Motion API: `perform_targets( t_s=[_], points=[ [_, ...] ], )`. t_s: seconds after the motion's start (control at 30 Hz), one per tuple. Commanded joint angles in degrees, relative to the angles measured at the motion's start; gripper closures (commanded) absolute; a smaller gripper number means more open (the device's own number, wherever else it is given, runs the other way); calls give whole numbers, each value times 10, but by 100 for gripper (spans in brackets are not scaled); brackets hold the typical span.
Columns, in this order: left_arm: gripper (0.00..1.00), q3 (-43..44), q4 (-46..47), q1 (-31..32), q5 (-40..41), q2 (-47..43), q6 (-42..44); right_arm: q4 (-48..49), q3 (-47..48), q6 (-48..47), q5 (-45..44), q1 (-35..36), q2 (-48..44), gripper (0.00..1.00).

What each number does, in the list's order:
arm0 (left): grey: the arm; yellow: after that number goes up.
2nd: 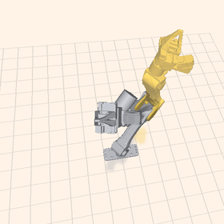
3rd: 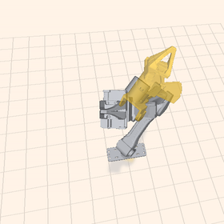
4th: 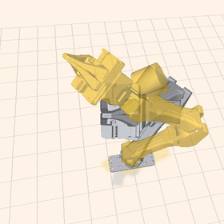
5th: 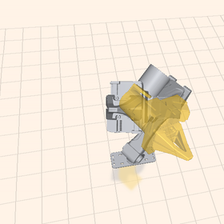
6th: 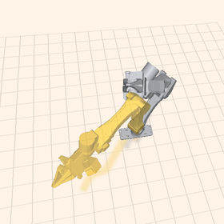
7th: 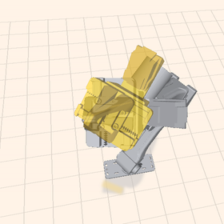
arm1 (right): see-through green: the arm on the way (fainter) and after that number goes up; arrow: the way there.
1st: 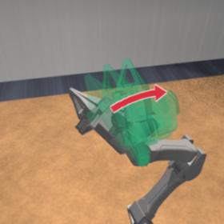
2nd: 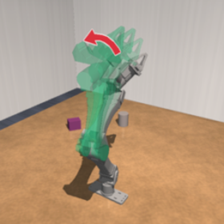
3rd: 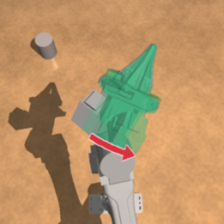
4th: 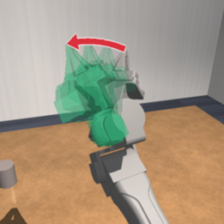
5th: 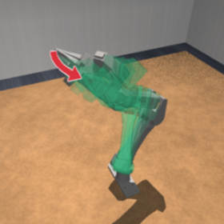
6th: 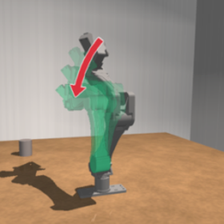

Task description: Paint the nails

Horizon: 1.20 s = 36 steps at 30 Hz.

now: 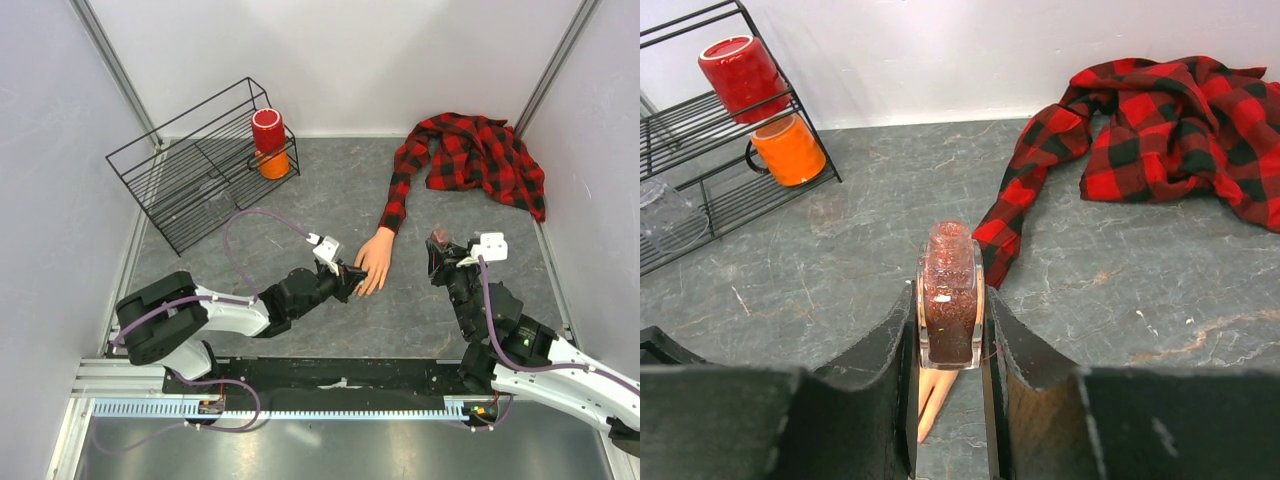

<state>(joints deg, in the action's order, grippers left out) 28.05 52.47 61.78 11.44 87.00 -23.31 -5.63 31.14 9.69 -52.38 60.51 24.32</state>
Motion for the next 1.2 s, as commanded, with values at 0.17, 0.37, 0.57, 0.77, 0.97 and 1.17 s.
perform_targets(
  t_s=[0.17,0.37,0.57,0.77,0.97,1.17],
  points=[
    [98,-14,78,2,31,43,23,28,-5,-6,11,-1,-2,100],
    [98,-12,76,1,45,59,39,29,-5,-6,13,-1,-3,100],
    [98,-1,74,2,49,77,55,30,-7,-7,15,-1,-4,100],
    [98,7,69,1,56,85,60,30,-9,-7,16,-1,-8,100],
    [98,16,66,1,54,96,63,32,-9,-8,17,-1,-8,100],
    [98,22,62,1,57,100,70,33,-9,-9,18,-2,-9,100]
  ],
)
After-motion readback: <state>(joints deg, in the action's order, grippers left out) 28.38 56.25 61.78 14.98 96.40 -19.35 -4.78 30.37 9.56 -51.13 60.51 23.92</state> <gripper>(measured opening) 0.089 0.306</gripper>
